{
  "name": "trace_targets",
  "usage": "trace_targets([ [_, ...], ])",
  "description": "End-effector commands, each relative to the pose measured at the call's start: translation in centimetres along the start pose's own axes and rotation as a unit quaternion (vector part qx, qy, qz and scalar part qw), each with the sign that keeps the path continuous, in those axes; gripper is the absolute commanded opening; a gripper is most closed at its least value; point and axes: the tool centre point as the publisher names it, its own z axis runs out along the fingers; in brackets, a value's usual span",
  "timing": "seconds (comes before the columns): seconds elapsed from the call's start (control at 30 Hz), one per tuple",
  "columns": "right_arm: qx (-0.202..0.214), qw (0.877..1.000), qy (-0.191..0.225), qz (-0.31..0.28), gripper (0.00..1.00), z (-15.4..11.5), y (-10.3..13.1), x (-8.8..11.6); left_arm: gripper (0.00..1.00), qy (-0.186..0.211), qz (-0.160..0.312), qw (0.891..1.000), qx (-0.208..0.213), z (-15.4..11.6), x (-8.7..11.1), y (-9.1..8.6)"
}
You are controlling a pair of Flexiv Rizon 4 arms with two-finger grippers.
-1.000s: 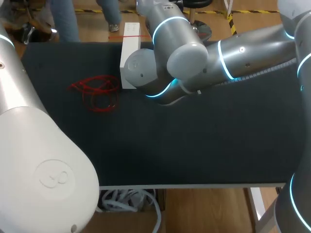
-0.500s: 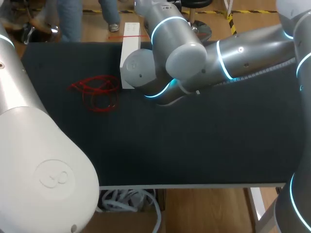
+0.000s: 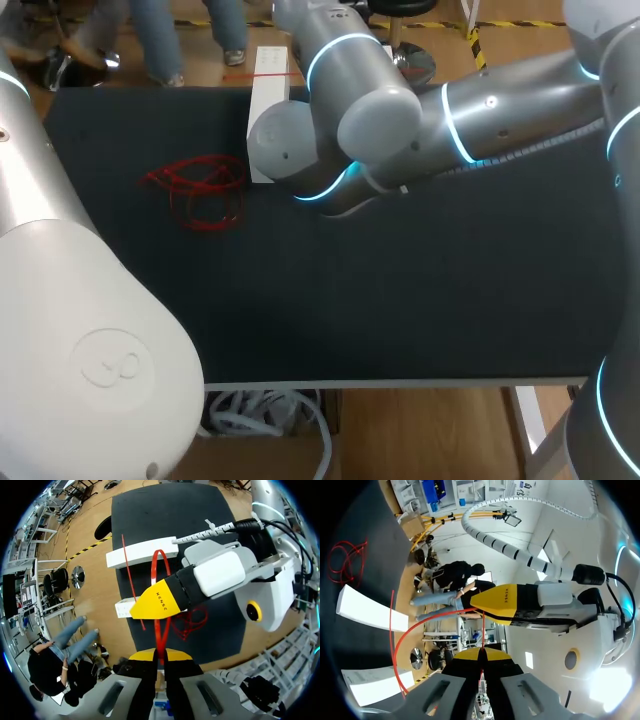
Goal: Grab the tape and strap the tape.
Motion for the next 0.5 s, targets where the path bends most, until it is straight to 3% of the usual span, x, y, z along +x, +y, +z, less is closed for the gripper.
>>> trace_targets([
  [0.03, -0.001, 1.000, 0.002, 0.000, 0.00, 0.19, 0.18, -0.12, 0.00, 0.002, 0.000, 1.000, -0.002, -0.15, -0.03, -0.06],
  [0.5, -0.006, 1.000, 0.001, 0.001, 0.00, 0.50, 0.63, -0.21, 0.00, 0.002, 0.000, 1.000, -0.002, -0.15, -0.03, -0.06],
])
